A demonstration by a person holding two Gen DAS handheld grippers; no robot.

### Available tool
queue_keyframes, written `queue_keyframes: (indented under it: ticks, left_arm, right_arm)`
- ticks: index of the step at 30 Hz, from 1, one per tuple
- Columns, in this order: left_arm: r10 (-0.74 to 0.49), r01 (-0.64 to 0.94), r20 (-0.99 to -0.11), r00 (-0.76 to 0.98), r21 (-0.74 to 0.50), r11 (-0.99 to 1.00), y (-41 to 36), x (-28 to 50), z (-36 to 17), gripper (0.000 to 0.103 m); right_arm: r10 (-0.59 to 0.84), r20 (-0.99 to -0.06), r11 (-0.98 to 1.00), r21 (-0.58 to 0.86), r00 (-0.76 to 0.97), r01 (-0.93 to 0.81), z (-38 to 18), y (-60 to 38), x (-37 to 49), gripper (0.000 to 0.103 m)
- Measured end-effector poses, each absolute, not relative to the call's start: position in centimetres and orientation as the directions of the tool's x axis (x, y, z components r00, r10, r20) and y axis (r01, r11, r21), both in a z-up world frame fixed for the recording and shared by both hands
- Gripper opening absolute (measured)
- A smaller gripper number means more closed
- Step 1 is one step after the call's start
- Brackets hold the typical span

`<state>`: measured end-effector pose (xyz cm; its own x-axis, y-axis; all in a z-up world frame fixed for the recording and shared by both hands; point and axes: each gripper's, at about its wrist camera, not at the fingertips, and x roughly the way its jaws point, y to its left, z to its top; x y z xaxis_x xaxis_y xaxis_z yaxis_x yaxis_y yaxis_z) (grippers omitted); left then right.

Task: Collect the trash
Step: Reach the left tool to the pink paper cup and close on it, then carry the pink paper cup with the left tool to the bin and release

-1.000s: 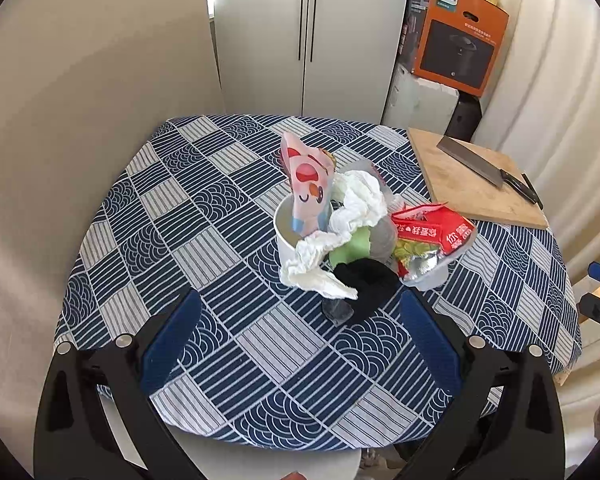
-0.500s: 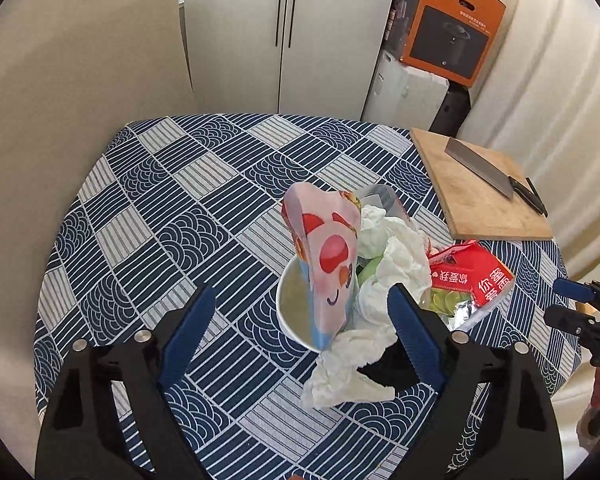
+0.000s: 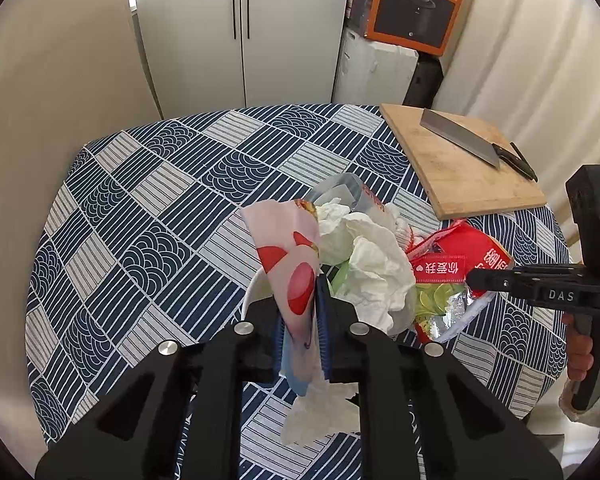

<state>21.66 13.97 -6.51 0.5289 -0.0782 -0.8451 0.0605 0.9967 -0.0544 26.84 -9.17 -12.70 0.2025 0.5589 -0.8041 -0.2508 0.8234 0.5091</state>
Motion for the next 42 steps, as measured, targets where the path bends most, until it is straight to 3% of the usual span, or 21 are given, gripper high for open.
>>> queue_keyframes:
  ticks: [9, 23, 42]
  left_arm:
    - [-0.033, 0.027, -0.82, 0.572, -0.022, 0.999, 14.2, 19.7, -4.3, 0.012]
    - [-0.03, 0.056, -0.796, 0.605, 0.004, 0.998, 10.5, 14.8, -0.9, 0.012]
    - [-0.105, 0.207, -0.84, 0.532, 0.009, 0.978, -1.7, 6.4, -3.5, 0.012]
  right_arm:
    - [0.6, -0.762, 0.789, 0.515, 0.243, -0.334, -8.4, -10.2, 24.9, 0.004]
    - [0.539, -0.785, 0.823, 0.413, 0.306, -0.391, -3.6, -15.1, 18.9, 0.004]
    - [0.477, -0.84, 0.854, 0.373, 0.259, -0.362, -5.2, -25.0, 8.7, 0.004]
